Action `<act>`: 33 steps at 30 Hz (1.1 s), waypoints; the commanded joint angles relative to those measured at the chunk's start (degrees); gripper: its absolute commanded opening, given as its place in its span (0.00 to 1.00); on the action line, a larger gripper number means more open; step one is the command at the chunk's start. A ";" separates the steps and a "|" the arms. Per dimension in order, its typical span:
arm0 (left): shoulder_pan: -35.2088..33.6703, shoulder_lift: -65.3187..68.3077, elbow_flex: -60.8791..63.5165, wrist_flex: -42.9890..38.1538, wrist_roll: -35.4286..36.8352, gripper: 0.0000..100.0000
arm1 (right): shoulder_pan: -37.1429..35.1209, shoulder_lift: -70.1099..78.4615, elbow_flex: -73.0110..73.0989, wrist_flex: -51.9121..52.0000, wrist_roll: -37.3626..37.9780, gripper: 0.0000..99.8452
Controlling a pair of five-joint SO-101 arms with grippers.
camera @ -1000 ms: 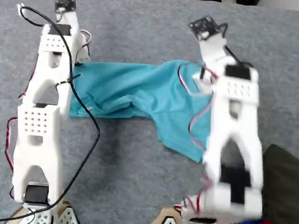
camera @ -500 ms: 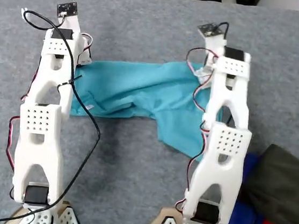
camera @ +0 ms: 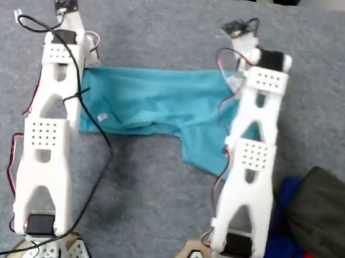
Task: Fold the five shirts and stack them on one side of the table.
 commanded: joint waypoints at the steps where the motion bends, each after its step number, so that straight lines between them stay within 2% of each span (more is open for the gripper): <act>1: -0.26 -1.19 -10.46 4.31 0.35 0.02 | -2.33 -6.11 -3.03 3.16 0.53 0.01; 5: 1.05 -1.19 -20.13 12.13 0.18 0.02 | -2.68 -13.23 -3.03 3.52 0.44 0.01; 9: 2.46 -1.19 -29.63 23.47 -0.62 0.02 | -2.15 -20.70 -2.86 3.60 -0.18 0.01; 12: 3.69 -2.07 -27.96 27.78 -3.69 0.02 | -1.10 -25.80 -0.66 3.60 -1.49 0.01; 16: 5.01 -5.85 -17.41 27.78 -4.04 0.02 | -0.31 -31.34 9.71 3.60 -3.69 0.01; 22: 13.27 -19.91 6.59 27.08 -6.07 0.02 | 3.21 -32.22 19.30 0.97 -8.70 0.01; 28: 15.47 -23.25 15.03 19.87 -5.98 0.02 | 4.53 -28.44 16.31 -0.79 -7.82 0.01; 33: 12.22 -19.30 17.85 19.60 -5.89 0.02 | 4.18 -23.25 12.18 -0.79 -7.82 0.01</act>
